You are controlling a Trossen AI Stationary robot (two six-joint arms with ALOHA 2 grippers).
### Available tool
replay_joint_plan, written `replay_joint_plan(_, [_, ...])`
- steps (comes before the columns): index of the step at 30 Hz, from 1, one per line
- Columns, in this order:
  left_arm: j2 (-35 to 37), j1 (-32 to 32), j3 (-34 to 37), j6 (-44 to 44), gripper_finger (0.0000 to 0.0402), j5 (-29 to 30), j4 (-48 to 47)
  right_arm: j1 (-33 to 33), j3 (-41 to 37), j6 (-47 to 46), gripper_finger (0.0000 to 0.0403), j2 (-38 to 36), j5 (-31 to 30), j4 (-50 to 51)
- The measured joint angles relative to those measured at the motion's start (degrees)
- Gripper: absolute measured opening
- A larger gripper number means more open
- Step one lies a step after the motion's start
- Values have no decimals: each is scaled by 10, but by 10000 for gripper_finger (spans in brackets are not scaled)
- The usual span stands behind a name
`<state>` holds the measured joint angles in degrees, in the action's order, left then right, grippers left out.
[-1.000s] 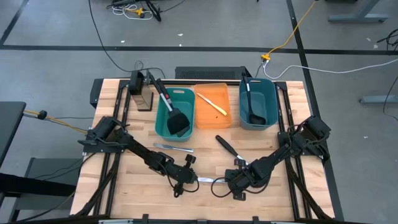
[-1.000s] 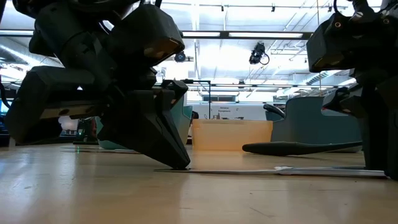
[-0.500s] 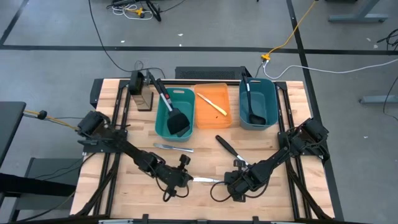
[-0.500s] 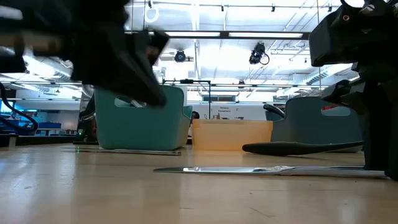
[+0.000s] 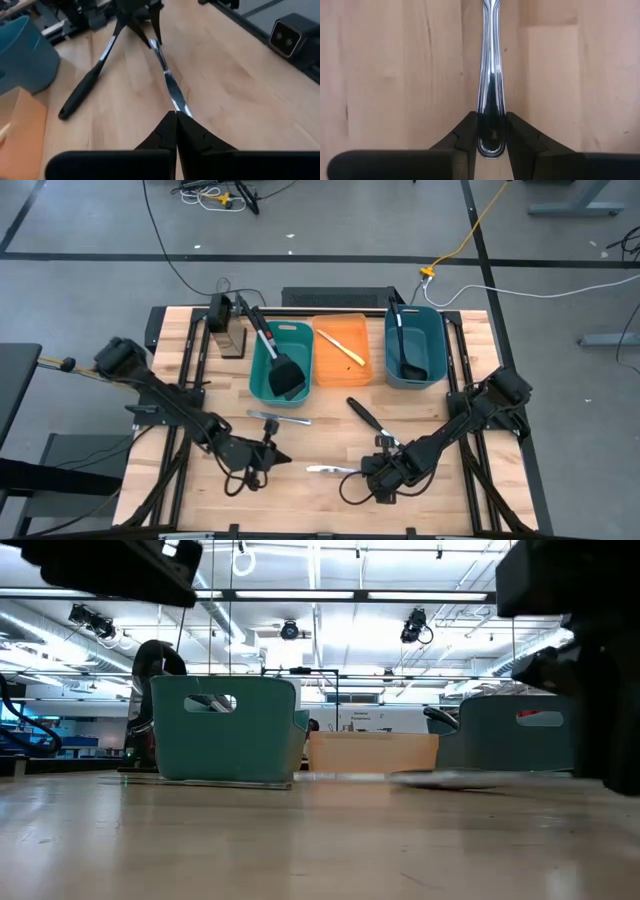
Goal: Pick & Place Kitchen Items
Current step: Put the right silver table knife into the orange bin
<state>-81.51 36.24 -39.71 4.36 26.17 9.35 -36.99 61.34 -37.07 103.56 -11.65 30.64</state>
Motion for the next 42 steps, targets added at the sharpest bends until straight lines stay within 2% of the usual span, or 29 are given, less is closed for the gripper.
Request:
replay_joint_plan(6, [10,4,19,11,7,26,14,0,1,1,81,-12,-15,3])
replay_joint_plan(11, [43,27,19,42,4,56,8,-3,1,29,81,-55,-37,-3])
replay_joint_plan(15, [128,37,28,57,3,60,-13,-2,2,69,81,-115,-70,1])
replay_joint_plan(18, [211,29,68,79,3,80,-11,1,2,102,81,-167,-98,4])
replay_joint_plan(22, [334,-20,146,64,2,88,25,5,2,145,81,-241,-145,6])
replay_joint_plan(26, [424,-77,225,16,2,55,47,7,-3,197,81,-323,-192,14])
replay_joint_plan(30, [485,-102,282,-16,4,47,54,8,-24,234,81,-428,-245,22])
replay_joint_plan(34, [508,-109,305,-14,19,47,56,8,-86,248,81,-552,-301,15])
replay_joint_plan(36, [513,-109,308,-13,26,39,54,9,-139,249,80,-612,-306,-3])
replay_joint_plan(42, [512,-109,308,10,31,26,56,8,-322,282,80,-770,-306,-177])
